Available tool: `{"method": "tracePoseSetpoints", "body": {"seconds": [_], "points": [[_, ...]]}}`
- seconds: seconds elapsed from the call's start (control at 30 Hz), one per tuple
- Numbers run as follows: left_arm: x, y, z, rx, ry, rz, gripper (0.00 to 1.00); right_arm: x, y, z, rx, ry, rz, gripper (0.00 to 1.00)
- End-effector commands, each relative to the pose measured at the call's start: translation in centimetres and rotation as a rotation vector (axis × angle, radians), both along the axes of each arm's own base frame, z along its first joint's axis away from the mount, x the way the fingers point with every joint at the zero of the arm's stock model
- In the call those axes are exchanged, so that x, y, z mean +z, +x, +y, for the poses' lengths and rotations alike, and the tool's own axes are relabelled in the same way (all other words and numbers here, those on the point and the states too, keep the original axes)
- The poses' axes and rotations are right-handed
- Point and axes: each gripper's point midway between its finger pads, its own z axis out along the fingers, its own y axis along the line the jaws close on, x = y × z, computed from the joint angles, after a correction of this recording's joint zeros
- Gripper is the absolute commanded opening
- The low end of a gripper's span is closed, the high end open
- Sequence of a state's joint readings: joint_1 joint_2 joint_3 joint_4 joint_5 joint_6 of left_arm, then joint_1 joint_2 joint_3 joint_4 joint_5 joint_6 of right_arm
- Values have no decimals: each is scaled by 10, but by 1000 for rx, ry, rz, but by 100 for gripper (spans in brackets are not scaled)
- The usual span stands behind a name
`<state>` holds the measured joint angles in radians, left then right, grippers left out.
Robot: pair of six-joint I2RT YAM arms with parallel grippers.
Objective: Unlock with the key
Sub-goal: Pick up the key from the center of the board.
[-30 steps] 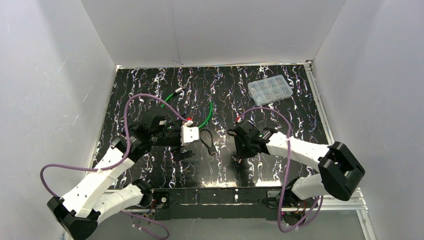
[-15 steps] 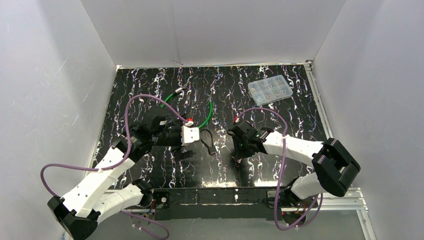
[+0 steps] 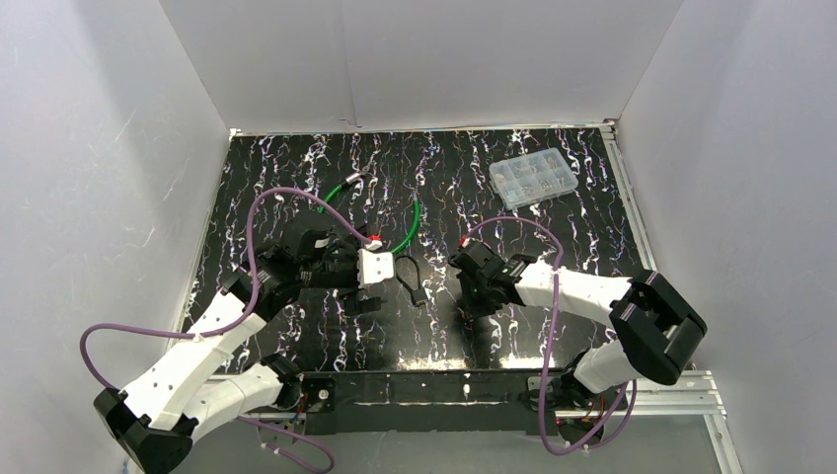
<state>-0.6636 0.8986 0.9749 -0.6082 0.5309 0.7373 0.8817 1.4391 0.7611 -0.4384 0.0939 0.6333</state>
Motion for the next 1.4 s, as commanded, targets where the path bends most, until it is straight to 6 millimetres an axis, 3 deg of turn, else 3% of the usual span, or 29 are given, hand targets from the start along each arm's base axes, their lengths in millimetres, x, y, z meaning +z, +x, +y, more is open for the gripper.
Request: {"method": "tracePoseSetpoints", "body": {"seconds": [0.0,0.23,0.87,1.07,1.2,1.37], "points": [[2,-2,1,-11,-5,-22,98,0,-4,3,5,9,-1,19],[-2,-2,1,-11,5,-15,98,1,-5,5,3,15,-3,2],[-4,-5,-1,-44,22,-17,98,40,9,14,41,97,-115,1],[-8,-11,-3,-60,14,-14,98,86,11,25,93,194,-176,1],[-8,-13,-9,-95,-37,-96,98,135,2,39,176,330,-216,1],[3,-4,-26,-51,-119,-99,94,205,-23,50,316,560,-285,1]]}}
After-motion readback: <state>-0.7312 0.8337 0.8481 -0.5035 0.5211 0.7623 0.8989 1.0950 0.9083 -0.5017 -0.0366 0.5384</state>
